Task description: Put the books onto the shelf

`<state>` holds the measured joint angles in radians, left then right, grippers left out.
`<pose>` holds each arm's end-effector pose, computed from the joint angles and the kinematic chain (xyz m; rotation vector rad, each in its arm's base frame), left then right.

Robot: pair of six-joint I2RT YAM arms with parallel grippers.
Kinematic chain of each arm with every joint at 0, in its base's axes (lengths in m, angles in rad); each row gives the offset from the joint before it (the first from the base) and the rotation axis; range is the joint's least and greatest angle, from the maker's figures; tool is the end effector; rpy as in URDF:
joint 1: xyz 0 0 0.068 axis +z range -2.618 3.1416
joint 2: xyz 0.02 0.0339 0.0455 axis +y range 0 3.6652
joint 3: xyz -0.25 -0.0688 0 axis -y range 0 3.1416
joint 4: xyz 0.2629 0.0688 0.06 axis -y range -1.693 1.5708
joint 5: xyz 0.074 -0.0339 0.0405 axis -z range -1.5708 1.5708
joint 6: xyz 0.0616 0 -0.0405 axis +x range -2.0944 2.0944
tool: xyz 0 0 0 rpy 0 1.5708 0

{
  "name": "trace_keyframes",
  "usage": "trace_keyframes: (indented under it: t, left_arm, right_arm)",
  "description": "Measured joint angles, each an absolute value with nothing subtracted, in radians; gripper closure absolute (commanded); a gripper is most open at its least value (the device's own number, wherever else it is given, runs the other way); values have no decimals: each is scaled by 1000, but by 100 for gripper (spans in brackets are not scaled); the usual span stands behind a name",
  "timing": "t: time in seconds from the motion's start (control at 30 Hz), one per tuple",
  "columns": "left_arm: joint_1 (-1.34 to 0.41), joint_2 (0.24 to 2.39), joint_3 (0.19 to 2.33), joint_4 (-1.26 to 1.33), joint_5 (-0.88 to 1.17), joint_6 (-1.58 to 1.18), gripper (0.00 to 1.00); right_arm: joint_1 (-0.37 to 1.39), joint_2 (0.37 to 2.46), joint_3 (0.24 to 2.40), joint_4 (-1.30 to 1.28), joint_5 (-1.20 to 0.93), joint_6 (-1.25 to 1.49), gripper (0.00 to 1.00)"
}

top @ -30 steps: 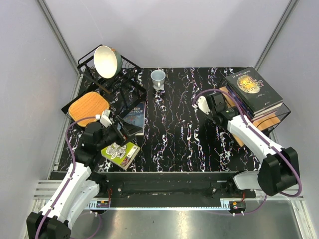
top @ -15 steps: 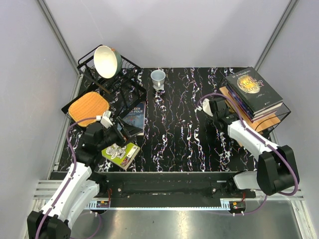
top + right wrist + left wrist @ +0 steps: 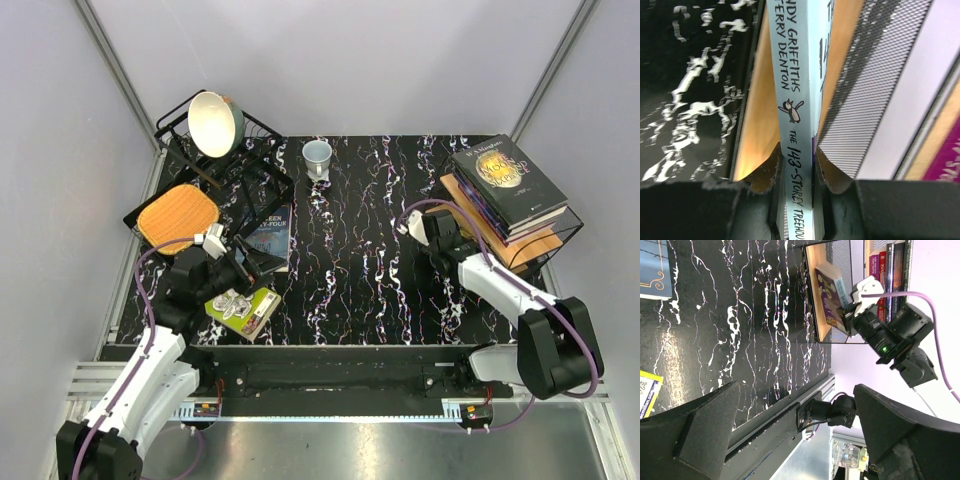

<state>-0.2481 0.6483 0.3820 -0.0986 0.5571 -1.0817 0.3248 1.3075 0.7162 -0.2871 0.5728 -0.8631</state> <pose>0.1937 -0.0827 0.2081 -0.4751 2.1009 -1.3734 0.2826 0.0599 0.1613 -1.1628 2.1899 -0.9365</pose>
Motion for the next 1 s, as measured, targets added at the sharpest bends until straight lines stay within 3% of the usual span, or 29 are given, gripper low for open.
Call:
trace_keyframes:
  t: [0.3, 0.57, 0.67, 0.7, 0.77, 0.8, 0.83, 0.9, 1.0]
  left_arm:
    - [-248, 663, 365, -64, 565, -1105, 1]
    - [-247, 663, 364, -57, 566, -1108, 1]
    - [-246, 660, 364, -57, 567, -1108, 1]
    - [-246, 660, 363, -57, 568, -1108, 1]
    - [-244, 656, 360, -57, 570, -1108, 1]
    - [-243, 654, 358, -57, 572, -1107, 1]
    - [-242, 654, 356, -58, 572, -1107, 1]
    - [-240, 654, 356, -58, 573, -1107, 1]
    - [-239, 654, 356, -58, 576, -1104, 1]
  right_arm:
    - [325, 1277, 673, -309, 506, -829, 100]
    - [325, 1457, 689, -266, 539, -814, 100]
    - [320, 1511, 723, -245, 572, -808, 82]
    - [314, 1528, 739, -236, 581, -806, 68]
    - [303, 1551, 762, -228, 586, -803, 58]
    - [296, 1559, 773, -227, 586, -802, 45]
    - [290, 1565, 782, -228, 584, -801, 39]
    - [281, 1573, 797, -233, 575, -792, 30]
    - [279, 1574, 824, -273, 536, -779, 27]
